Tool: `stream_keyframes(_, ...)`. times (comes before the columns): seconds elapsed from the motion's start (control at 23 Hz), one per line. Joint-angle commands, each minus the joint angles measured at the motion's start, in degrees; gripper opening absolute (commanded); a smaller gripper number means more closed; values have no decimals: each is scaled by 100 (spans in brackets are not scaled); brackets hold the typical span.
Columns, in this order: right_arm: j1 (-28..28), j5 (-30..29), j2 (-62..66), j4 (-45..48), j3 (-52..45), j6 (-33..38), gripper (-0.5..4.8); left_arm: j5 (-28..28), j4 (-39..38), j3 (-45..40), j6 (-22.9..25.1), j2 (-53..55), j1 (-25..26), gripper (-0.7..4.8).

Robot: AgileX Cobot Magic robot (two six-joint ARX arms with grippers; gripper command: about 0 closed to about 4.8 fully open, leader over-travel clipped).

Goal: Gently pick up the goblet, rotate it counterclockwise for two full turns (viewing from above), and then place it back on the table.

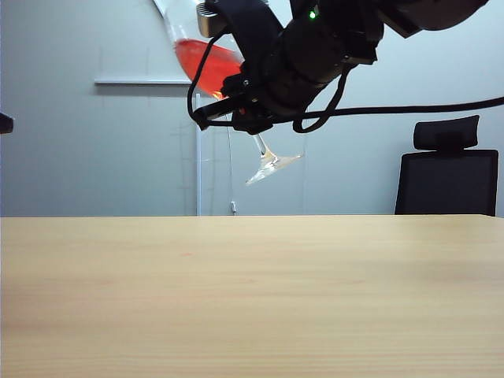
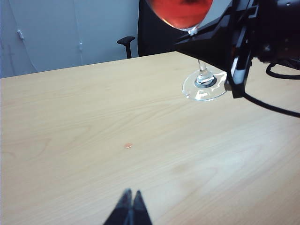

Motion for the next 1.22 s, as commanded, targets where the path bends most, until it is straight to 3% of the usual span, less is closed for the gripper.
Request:
stream_keyframes(0.04,-33,173,-70,293,48,-57,-6,17,74,15,2,9,4,-5)
stream_keyframes(0.26,-37,-313,-68,1069,-254,284,-6,17,74,15,2,9,4,-5)
stream_keyframes(0.56,-46,-765,-68,2085,-887,1543,-6,17,74,15,2,9,4,-5)
stream_keyframes(0.74,-103,-927,-68,3191,-1515,2450,-6,20,72,15,2,9,4,-5)
stream_keyframes(1.22,-656,-1314,-2,3530,-1864,4135,-6,17,74,15,2,11,4,-5)
